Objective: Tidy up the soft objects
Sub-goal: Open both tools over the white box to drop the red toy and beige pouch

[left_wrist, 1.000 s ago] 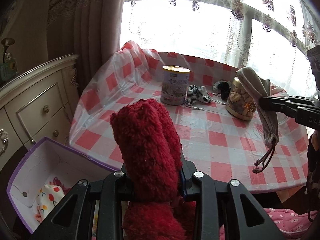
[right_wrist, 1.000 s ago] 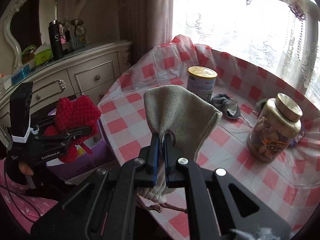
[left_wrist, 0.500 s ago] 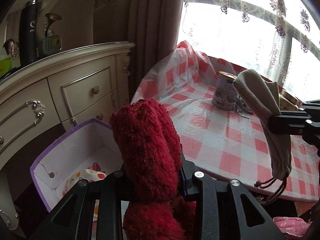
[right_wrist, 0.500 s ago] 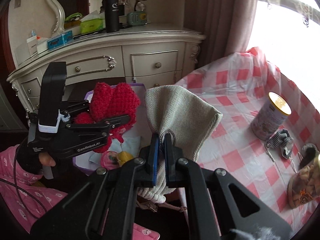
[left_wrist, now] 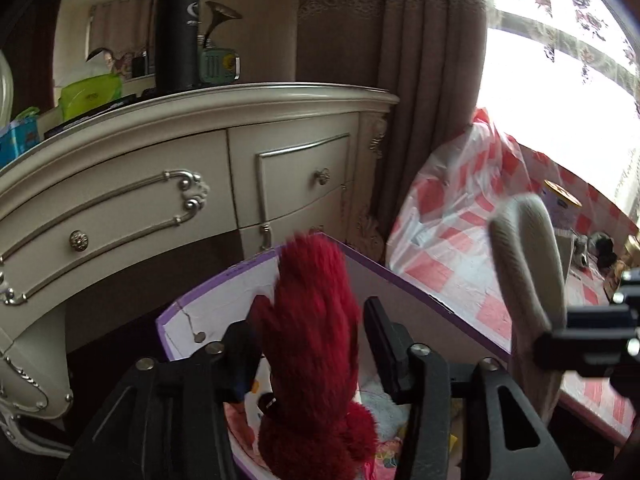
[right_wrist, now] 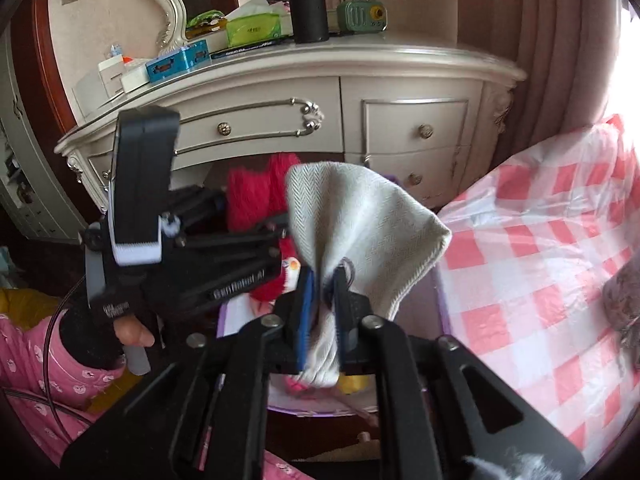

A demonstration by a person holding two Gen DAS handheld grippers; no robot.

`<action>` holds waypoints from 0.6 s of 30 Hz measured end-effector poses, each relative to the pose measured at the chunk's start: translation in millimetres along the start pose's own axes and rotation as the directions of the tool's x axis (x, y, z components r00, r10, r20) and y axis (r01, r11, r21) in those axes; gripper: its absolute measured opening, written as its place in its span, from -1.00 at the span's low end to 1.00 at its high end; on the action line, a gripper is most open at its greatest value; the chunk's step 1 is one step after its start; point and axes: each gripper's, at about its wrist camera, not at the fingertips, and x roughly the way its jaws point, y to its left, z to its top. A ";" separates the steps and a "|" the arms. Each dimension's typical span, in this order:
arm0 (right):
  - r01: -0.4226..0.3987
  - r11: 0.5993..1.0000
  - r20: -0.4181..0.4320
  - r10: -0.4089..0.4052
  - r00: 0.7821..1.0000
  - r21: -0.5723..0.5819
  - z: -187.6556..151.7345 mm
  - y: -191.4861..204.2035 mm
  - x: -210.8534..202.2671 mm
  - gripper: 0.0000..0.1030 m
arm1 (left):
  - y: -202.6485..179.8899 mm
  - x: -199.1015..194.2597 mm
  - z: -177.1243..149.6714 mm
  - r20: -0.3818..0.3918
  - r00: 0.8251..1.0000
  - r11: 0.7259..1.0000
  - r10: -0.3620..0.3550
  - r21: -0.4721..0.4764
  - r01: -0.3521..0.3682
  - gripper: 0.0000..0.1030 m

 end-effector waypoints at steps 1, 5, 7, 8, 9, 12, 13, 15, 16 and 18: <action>-0.021 1.000 -0.002 0.021 1.000 0.022 -2.3 -3.7 2.8 -0.30 | 6.0 -1.0 1.2 0.006 1.000 0.999 0.015 -0.028 -0.015 0.58; -0.065 0.991 0.069 0.058 0.996 0.115 -16.2 -29.4 -17.9 0.16 | 12.6 -9.7 2.9 0.038 0.999 0.996 0.037 -0.080 -0.034 0.64; -0.046 0.985 0.096 0.030 0.995 0.164 -23.2 -46.0 -34.3 0.17 | 3.1 -8.4 3.6 0.025 1.000 0.998 0.012 -0.065 -0.011 0.64; -0.017 0.984 0.106 -0.002 0.994 0.178 -28.7 -53.8 -45.0 0.19 | -5.5 -7.6 3.7 0.016 1.000 0.998 -0.014 -0.054 0.015 0.64; 0.015 0.981 0.117 -0.038 0.992 0.192 -37.1 -62.1 -57.1 0.22 | -15.0 -6.0 4.1 0.005 0.999 0.998 -0.048 -0.042 0.048 0.64; 0.125 0.956 0.125 -0.163 0.979 0.264 -72.0 -89.8 -94.2 0.26 | -63.3 -2.9 1.9 -0.043 0.983 0.983 -0.178 0.042 0.180 0.64; 0.175 0.939 0.117 -0.217 0.969 0.296 -86.6 -100.7 -106.7 0.26 | -85.0 -2.3 0.1 -0.066 0.973 0.970 -0.221 0.086 0.227 0.64; 0.287 0.890 0.079 -0.334 0.939 0.354 -118.7 -123.5 -131.8 0.27 | -131.7 1.2 -4.8 -0.131 0.936 0.925 -0.326 0.160 0.344 0.64; 0.343 0.856 0.053 -0.391 0.919 0.386 -137.2 -134.3 -143.8 0.27 | -154.5 4.4 -7.5 -0.172 0.910 0.896 -0.377 0.182 0.405 0.64; 0.415 0.785 0.003 -0.468 0.884 0.461 -175.1 -156.9 -166.9 0.28 | -205.1 13.9 -15.6 -0.261 0.856 0.838 -0.446 0.213 0.502 0.64</action>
